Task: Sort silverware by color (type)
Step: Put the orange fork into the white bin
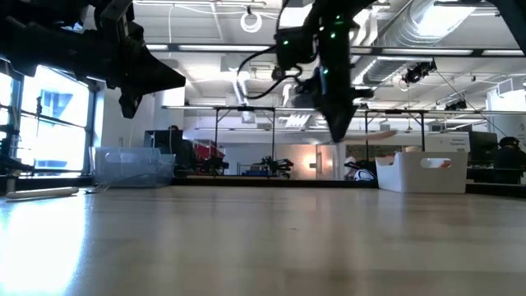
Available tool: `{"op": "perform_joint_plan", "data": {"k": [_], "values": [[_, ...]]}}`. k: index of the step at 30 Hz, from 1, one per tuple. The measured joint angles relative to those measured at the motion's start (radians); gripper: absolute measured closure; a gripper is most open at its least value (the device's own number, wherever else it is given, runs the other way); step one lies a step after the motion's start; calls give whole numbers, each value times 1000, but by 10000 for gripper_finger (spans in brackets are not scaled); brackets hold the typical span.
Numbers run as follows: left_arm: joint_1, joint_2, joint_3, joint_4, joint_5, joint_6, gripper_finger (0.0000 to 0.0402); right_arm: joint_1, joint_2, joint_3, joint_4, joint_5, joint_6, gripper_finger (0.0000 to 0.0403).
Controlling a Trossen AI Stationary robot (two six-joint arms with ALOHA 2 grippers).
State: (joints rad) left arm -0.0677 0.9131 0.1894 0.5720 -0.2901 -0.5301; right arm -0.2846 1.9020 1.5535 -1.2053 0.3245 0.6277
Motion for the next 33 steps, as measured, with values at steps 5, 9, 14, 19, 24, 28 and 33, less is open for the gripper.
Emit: {"op": "perform_joint_plan", "data": {"k": [5, 9, 14, 19, 24, 28, 33], "values": [[0, 0, 0, 0, 0, 0, 389, -115, -128, 0, -220, 80, 39, 395], [-7, 0, 0, 1, 0, 0, 389, -240, -196, 0, -261, 95, 3, 395], [-22, 0, 0, 1, 0, 0, 389, -388, -260, -123, -132, 64, -126, 395], [-26, 0, 0, 1, 0, 1, 390, -531, -301, -345, 91, -22, -275, 395], [-25, 0, 0, 3, -7, 3, 389, -640, -304, -450, 216, -30, -362, 395], [-24, 0, 0, 12, -11, 9, 389, -683, -304, -485, 300, -53, -393, 394], [-24, 0, 0, 18, -12, 6, 389, -700, -304, -518, 386, -101, -421, 394]]}}
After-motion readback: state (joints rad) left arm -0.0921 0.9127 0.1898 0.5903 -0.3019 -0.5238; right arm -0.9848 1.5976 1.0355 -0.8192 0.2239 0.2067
